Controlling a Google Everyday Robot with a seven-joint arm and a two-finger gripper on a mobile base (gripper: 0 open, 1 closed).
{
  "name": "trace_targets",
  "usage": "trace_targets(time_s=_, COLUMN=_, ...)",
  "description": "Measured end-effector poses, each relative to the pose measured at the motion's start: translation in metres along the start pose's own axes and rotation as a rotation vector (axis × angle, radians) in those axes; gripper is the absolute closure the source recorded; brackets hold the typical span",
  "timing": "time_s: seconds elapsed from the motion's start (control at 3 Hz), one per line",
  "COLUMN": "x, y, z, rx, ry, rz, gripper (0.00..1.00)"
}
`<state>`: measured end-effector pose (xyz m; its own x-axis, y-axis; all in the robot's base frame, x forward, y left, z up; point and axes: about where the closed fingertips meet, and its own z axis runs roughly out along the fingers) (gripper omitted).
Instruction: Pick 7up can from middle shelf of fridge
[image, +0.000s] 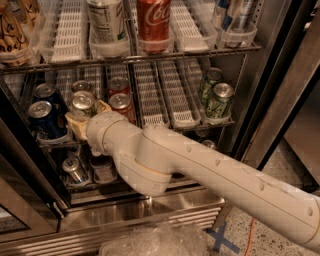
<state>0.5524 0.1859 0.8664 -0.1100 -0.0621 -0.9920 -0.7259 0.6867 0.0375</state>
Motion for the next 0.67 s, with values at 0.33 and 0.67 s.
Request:
trace_targets(time_s=0.33, x=0.002, y=0.011, z=-0.020, rx=0.006, ry=0.031, rz=0.011, gripper=1.00)
trace_targets(time_s=0.67, x=0.014, y=0.012, z=-0.043, rx=0.045, ry=0.026, rz=0.050, gripper=1.00)
